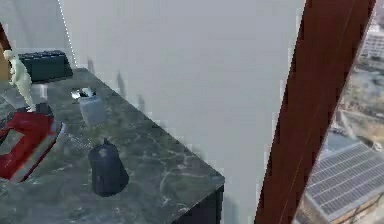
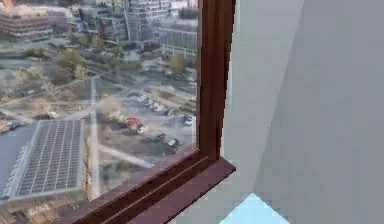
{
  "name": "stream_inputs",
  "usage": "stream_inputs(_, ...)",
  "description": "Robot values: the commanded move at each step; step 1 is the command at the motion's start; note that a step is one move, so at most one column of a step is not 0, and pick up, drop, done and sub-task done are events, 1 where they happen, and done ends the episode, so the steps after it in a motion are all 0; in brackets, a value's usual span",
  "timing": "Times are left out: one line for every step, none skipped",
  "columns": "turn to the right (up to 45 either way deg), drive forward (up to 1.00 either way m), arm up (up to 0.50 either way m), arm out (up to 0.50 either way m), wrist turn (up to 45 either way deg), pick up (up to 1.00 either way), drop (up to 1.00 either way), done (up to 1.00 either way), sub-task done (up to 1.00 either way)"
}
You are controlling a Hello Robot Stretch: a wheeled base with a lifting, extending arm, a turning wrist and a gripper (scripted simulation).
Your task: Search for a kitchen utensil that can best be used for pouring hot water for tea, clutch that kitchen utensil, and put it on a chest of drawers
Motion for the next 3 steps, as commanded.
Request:
stream_inputs(-45.0, 0.0, 0.0, 0.0, 0.0, 0.0, 0.0, 0.0, 0.0)
stream_inputs(-45.0, 0.0, 0.0, 0.0, 0.0, 0.0, 0.0, 0.0, 0.0)
stream_inputs(-21.0, 0.0, 0.0, 0.0, 0.0, 0.0, 0.0, 0.0, 0.0)
